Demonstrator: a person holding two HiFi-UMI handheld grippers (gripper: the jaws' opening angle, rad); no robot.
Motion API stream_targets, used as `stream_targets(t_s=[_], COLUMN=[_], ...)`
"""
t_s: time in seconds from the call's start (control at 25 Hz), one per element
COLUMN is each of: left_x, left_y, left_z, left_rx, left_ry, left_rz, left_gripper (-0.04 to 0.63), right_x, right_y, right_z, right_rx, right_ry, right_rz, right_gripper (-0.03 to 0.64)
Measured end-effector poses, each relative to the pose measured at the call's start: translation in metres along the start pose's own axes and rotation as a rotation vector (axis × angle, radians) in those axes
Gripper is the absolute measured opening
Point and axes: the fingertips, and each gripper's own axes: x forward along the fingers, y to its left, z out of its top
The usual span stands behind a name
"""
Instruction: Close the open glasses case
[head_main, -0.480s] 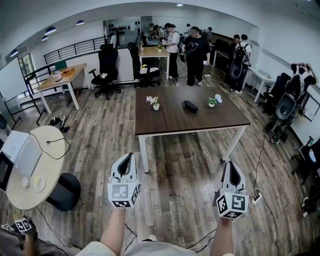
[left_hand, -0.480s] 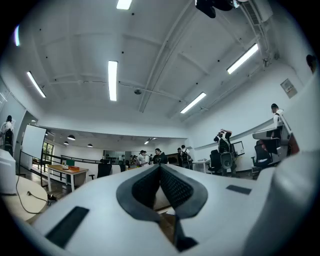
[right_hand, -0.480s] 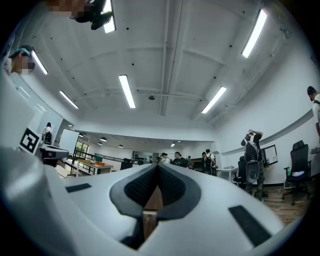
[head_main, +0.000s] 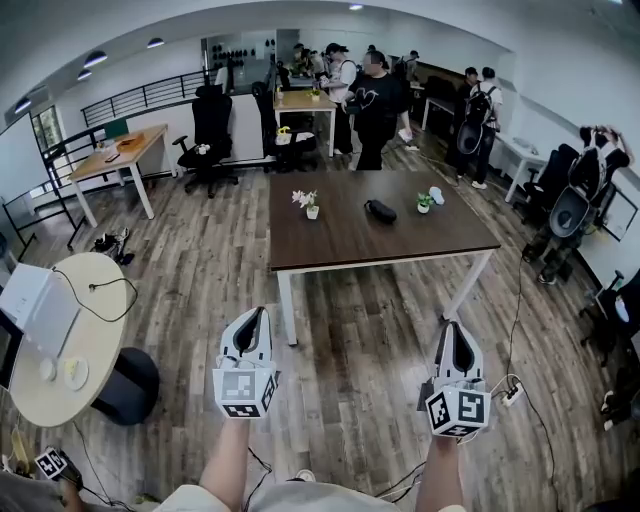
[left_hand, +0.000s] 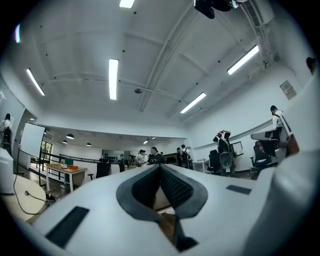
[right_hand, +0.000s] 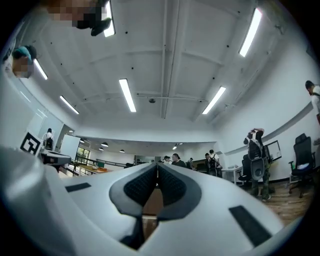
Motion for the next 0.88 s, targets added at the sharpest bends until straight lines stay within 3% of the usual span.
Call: stream_targets(t_s=[0.36, 0.44, 0.52, 0.6, 0.64, 0.76, 0.88], left_x=[0.006, 0.005, 0.006, 0.008, 0.009, 0.006, 0.004], left_y=[0.003, 0.004, 0.006, 0.007, 0.008, 0.016, 0.022], left_z=[-0.008, -0.009, -0.014, -0.021, -0.024, -0.033, -0.04], left_rx=[-0.004, -0.001, 0.003, 0.007, 0.007, -0.008, -0.022], left_ry=[0.002, 0.005, 0.023, 0.048, 0.057, 0.058, 0.052], left_rz=[-0.017, -0.009, -0.013, -0.033, -0.039, -0.041, -0.046], left_gripper=[0.003, 0.006, 0.071, 0.245, 0.282, 0.357, 0.367], right_x=[0.006, 0.006, 0.007, 0.009, 0.01, 0.011, 0.011], right_y=[0.013, 0.014, 0.019, 0.025, 0.028, 0.035, 0.043], right_z=[-0.012, -0.013, -0.016, -0.019, -0.021, -0.029, -0.036], right_rx=[-0.017, -0.006, 0.0, -0.015, -0.024, -0.039, -0.044], right_ry=[0.031, 0.03, 0.038, 0.047, 0.051, 0.061, 0.075], right_rz=[-0.015, -0.012, 0.002, 0.007, 0.005, -0.003, -0.002], right_gripper=[0.002, 0.027, 0.115, 0.199, 0.243, 0.32, 0.336])
